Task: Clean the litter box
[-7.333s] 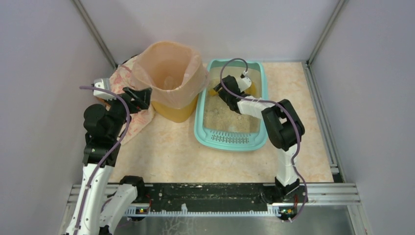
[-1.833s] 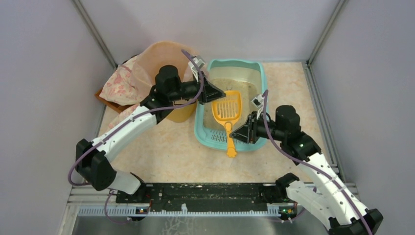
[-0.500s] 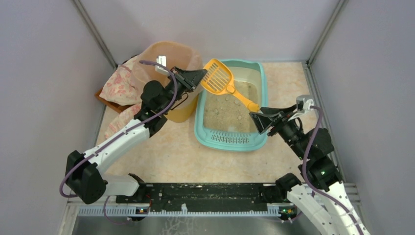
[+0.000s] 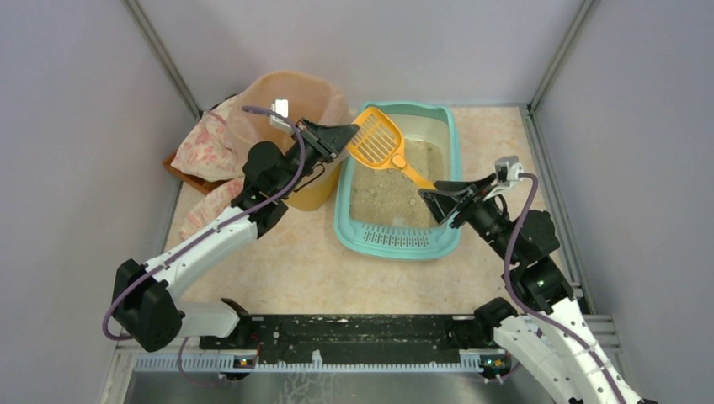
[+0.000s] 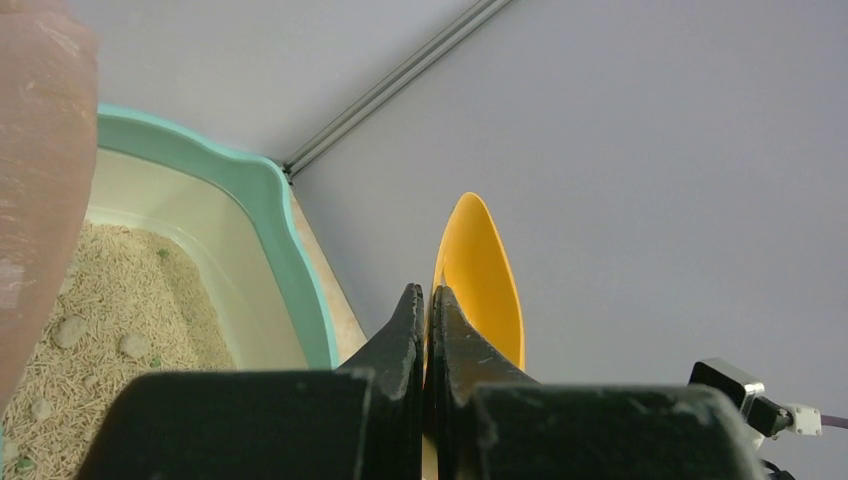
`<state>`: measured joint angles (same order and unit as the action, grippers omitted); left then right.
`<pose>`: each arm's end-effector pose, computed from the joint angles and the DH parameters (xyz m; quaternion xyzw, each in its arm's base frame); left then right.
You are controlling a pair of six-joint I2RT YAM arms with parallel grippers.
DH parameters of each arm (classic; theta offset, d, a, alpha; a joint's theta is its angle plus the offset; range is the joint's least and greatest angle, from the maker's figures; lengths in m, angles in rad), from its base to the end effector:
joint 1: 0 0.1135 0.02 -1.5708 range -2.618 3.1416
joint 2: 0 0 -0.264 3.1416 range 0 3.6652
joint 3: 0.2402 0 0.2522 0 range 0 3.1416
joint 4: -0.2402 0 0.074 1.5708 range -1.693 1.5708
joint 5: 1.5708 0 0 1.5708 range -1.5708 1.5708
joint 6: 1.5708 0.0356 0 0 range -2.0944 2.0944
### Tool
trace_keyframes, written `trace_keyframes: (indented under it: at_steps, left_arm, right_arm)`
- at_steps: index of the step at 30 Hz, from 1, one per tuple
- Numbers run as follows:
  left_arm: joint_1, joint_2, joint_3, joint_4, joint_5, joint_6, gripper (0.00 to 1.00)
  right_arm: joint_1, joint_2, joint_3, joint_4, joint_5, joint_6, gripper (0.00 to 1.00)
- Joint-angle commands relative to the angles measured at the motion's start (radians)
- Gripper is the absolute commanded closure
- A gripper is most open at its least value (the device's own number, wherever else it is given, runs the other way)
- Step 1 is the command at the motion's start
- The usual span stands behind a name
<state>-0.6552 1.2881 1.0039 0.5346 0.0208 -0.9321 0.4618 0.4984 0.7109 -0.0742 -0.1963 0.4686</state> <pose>0.2410 -0.1861 0.3831 -0.0765 0.6085 -0.5676 0.5493 0.1068 0.0609 0.3650 -0.0717 0.6536 0.3942 0.6420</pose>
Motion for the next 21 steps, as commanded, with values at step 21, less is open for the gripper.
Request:
trace_keyframes:
  at_steps: [21]
  left_arm:
    - [-0.002,0.007,0.13,-0.044,0.083,0.058,1.0]
  right_arm:
    - [-0.202,0.237,0.146,0.131,-0.393,-0.034,0.52]
